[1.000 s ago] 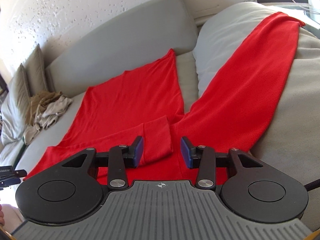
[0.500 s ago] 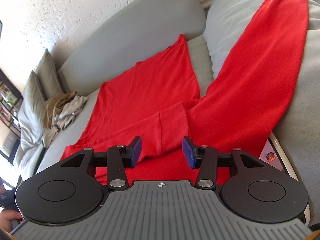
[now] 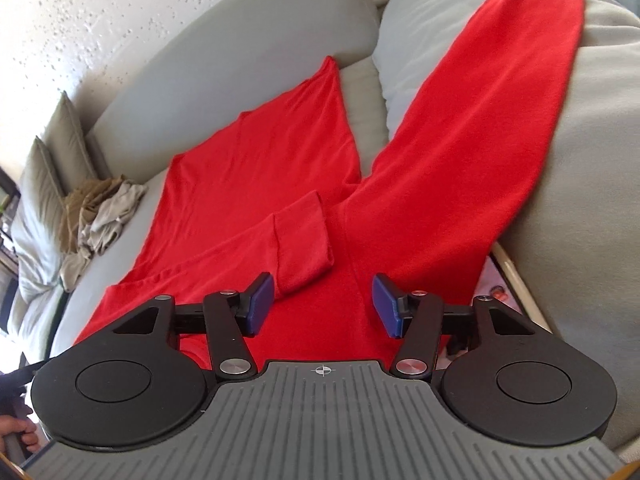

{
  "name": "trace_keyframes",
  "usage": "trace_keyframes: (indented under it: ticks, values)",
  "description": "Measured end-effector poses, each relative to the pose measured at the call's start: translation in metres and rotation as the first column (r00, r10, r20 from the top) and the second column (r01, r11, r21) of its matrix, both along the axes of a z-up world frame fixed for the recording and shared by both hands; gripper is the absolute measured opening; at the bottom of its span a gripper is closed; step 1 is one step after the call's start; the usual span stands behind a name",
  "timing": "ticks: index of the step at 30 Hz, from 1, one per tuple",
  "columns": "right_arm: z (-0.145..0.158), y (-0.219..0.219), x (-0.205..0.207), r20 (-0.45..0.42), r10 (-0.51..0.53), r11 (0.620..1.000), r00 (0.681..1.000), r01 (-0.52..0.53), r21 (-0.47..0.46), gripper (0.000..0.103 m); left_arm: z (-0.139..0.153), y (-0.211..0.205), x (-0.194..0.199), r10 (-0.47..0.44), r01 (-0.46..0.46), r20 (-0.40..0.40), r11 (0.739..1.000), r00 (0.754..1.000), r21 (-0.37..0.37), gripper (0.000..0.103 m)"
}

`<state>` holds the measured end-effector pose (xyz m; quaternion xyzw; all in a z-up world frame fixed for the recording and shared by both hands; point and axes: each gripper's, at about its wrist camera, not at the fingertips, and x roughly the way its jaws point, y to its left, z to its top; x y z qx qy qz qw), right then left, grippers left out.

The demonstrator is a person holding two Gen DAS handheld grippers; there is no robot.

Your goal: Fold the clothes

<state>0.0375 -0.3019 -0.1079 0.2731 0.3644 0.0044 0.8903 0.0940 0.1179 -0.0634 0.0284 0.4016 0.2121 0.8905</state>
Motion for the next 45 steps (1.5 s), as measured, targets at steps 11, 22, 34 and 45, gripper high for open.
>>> trace_keyframes:
  ticks: [11, 22, 34, 45]
  values:
    - [0.002, -0.015, -0.002, 0.03, -0.033, 0.996, 0.999, 0.031, 0.082, 0.064, -0.015, -0.002, 0.048, -0.095, 0.096, -0.172, 0.995, 0.981, -0.001, 0.067]
    - [0.006, -0.002, 0.0, 0.056, 0.015, 0.999, 0.998, -0.018, 0.051, 0.064, 0.016, 0.008, -0.004, -0.109, 0.11, -0.134, 0.994, 0.985, 0.001, 0.08]
    - [-0.008, -0.013, 0.054, -0.026, -0.023, 0.973, 0.999, 0.029, 0.228, 0.034, -0.022, -0.039, 0.053, -0.182, 0.182, -0.008, 0.983, 0.983, -0.015, 0.028]
    - [-0.025, 0.007, 0.074, -0.071, 0.027, 0.999, 0.997, -0.024, 0.043, 0.003, -0.03, -0.019, 0.05, -0.152, 0.149, -0.023, 0.986, 0.988, -0.077, 0.039]
